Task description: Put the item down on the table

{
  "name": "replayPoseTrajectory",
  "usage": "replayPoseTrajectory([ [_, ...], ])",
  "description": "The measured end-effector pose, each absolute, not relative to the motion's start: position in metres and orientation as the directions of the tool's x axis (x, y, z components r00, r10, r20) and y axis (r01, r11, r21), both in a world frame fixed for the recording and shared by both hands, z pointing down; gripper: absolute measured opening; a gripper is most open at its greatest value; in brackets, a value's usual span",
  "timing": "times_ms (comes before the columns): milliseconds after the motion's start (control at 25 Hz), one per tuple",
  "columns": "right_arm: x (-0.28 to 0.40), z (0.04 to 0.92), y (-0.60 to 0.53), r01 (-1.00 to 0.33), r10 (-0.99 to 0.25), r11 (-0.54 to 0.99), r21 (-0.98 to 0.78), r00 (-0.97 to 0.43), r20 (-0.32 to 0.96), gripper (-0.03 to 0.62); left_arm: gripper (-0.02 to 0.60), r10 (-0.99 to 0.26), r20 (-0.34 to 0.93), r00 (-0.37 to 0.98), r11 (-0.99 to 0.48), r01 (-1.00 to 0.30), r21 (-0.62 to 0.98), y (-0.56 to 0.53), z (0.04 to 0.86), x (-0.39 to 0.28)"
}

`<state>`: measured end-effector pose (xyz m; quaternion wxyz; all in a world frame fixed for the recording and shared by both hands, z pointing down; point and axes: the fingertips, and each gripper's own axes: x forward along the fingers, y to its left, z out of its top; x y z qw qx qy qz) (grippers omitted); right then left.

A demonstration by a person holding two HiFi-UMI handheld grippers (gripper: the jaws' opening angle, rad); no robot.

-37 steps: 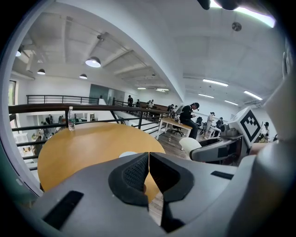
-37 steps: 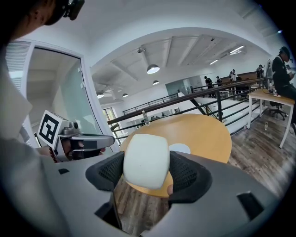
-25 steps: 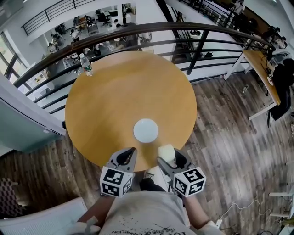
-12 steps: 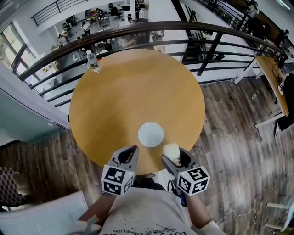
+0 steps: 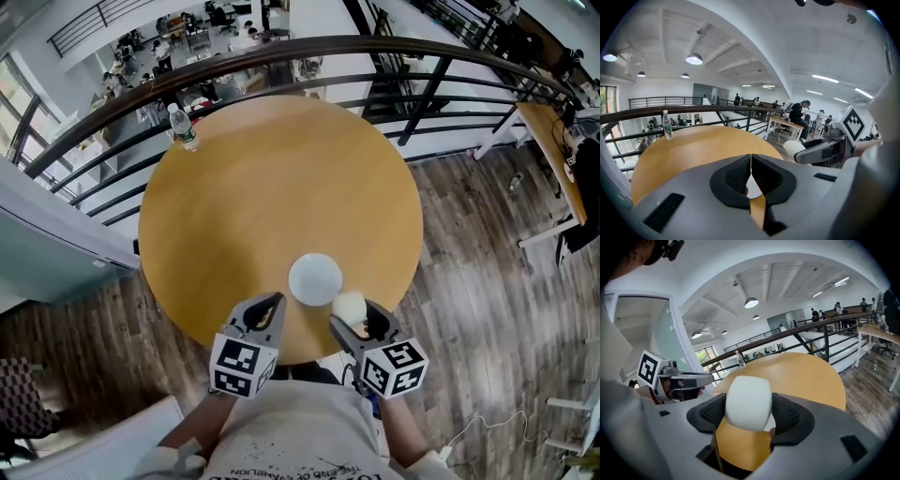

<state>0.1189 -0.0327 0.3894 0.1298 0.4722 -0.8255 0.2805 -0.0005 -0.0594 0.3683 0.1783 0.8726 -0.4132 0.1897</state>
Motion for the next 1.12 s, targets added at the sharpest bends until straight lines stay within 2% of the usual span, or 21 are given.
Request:
replayPoseTrajectory([
  [520, 0.120, 0.408, -0.055, -0.880, -0.715, 0.344, -0.328, -0.472, 0.515, 0.310, 0.025, -0.594, 0.497, 0.633, -0.646, -0.743, 0.173, -0.082, 0.392, -0.003],
  [1120, 0.103, 0.447, -0.072, -0.889, -0.660, 0.368, -0.272, -0.456, 0.597, 0.310, 0.025, -0.558, 0.512, 0.653, -0.656, -0.725, 0.210, -0.094, 0.418, -0.005],
])
